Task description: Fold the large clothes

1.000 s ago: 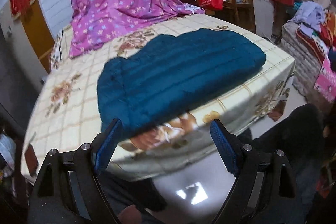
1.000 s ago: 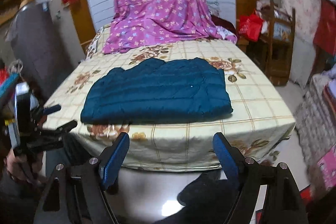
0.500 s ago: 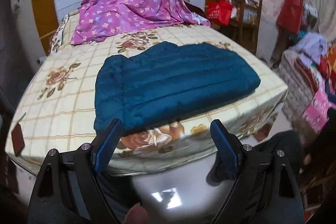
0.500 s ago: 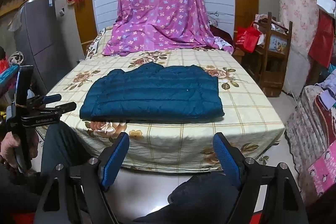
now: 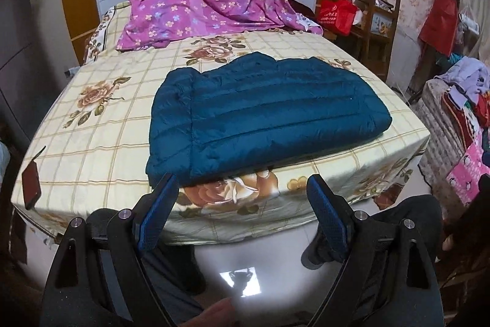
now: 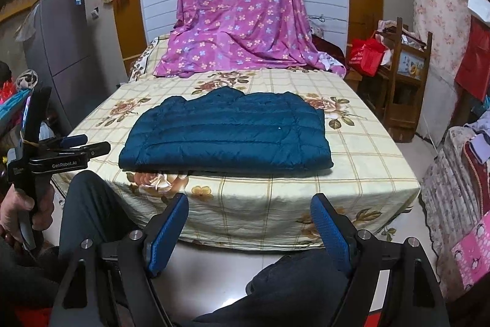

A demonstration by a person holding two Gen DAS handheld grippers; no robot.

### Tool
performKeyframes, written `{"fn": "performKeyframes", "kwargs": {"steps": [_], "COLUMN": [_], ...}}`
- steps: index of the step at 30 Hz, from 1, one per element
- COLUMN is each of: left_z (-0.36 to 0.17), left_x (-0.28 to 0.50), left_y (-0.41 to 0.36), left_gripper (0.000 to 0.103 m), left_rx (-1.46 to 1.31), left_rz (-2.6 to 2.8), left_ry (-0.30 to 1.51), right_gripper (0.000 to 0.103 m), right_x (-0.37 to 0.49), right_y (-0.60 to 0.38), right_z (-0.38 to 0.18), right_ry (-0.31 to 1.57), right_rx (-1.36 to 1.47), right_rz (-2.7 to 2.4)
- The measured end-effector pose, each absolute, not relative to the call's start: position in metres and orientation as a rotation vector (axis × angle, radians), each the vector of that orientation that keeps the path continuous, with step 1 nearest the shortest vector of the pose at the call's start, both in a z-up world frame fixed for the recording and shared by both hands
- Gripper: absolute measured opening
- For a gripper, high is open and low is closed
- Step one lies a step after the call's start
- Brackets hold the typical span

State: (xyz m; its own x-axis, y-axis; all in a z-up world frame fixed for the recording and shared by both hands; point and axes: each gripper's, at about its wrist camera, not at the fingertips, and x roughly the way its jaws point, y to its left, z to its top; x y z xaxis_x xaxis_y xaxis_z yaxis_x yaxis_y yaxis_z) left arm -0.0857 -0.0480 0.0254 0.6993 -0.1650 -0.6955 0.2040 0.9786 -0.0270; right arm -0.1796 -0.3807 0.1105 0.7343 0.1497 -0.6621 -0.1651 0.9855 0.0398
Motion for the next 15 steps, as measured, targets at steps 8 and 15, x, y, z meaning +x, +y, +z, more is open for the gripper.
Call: {"fn": "performKeyframes", "kwargs": {"steps": [8, 15], "left_z": [0.0280, 0.0282], "left_x": [-0.0907, -0.0958], "left_y": [-0.0518, -0.0574], "left_gripper": [0.086, 0.086], "left_rx": [0.058, 0.077], "left_rz": [-0.225, -0.255], "left_ry": [0.759, 0.736], "right_gripper": [0.080, 0.080], "right_x": [-0.1802, -0.1791], "right_y": [-0.3788, -0.3750], "right_z": [0.1079, 0.1060], "right_ry": [0.723, 0.727], "right_rx": [-0.015, -0.020], "right_rz": [0.185, 0.192]}}
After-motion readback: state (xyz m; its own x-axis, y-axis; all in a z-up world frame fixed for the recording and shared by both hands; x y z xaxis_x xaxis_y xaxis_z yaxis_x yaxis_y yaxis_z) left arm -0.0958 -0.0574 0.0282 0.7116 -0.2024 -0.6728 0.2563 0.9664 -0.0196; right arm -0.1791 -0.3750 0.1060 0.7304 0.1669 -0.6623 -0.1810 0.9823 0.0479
